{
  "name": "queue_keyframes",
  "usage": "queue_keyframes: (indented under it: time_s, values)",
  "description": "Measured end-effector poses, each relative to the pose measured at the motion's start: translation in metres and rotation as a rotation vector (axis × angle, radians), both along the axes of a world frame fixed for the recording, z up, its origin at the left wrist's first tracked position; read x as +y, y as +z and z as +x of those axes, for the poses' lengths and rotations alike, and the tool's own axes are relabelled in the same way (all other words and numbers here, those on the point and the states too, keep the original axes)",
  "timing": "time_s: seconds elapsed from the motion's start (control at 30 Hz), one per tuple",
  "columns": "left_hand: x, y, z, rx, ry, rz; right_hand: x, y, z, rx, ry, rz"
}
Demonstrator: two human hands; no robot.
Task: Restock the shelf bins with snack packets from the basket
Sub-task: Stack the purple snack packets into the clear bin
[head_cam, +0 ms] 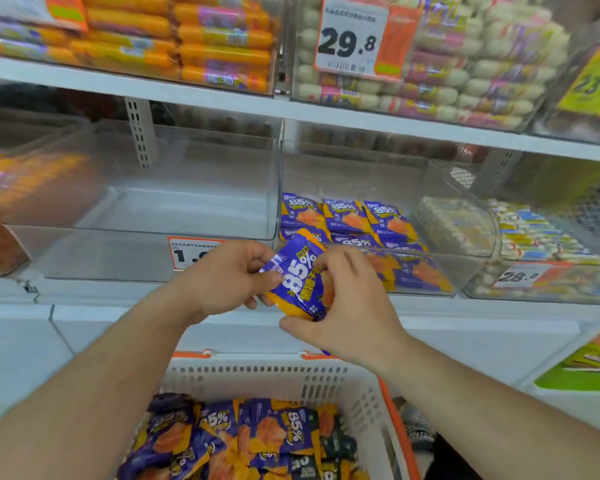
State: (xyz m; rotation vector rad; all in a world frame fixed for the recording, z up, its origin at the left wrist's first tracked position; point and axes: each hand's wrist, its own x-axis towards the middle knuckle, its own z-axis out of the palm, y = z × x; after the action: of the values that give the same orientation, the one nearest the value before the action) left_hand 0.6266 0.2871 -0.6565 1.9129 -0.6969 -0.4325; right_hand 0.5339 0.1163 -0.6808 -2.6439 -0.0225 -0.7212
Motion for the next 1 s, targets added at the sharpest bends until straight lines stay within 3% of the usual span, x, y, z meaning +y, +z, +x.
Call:
queue_keyframes:
  time_s: [0.27, 0.3, 0.37, 0.43, 0.6, 0.8, 0.93, 1.0]
  values:
    - [-0.027, 0.003, -0.015, -0.036, 0.29, -0.425, -0.007, 0.031, 0.012, -0.19, -0.08, -0.07]
    - [-0.028, 0.0, -0.013, -0.21, 0.343, -0.427, -0.01, 0.038, 0.015, -0.213, -0.087, -0.058]
    - [-0.029, -0.009, -0.005, -0.719, 0.425, -0.207, -0.022, 0.054, 0.022, -0.219, -0.118, -0.035]
    - [-0.031, -0.027, 0.002, -0.993, 0.461, 0.053, -0.04, 0.069, 0.029, -0.157, -0.176, -0.022]
    - [-0.044, -0.061, 0.005, -1.047, 0.401, 0.423, -0.109, 0.084, 0.064, 0.058, -0.457, -0.003]
    - [-0.052, -0.068, 0.004, -1.044, 0.471, 0.383, -0.148, 0.07, 0.074, 0.488, -0.664, 0.075]
    - [-0.051, -0.071, 0.007, -1.06, 0.464, 0.388, -0.159, 0.045, 0.076, 0.64, -0.568, 0.49]
    - [-0.051, -0.07, 0.006, -1.062, 0.458, 0.391, -0.169, 0.035, 0.083, 0.653, -0.559, 0.53]
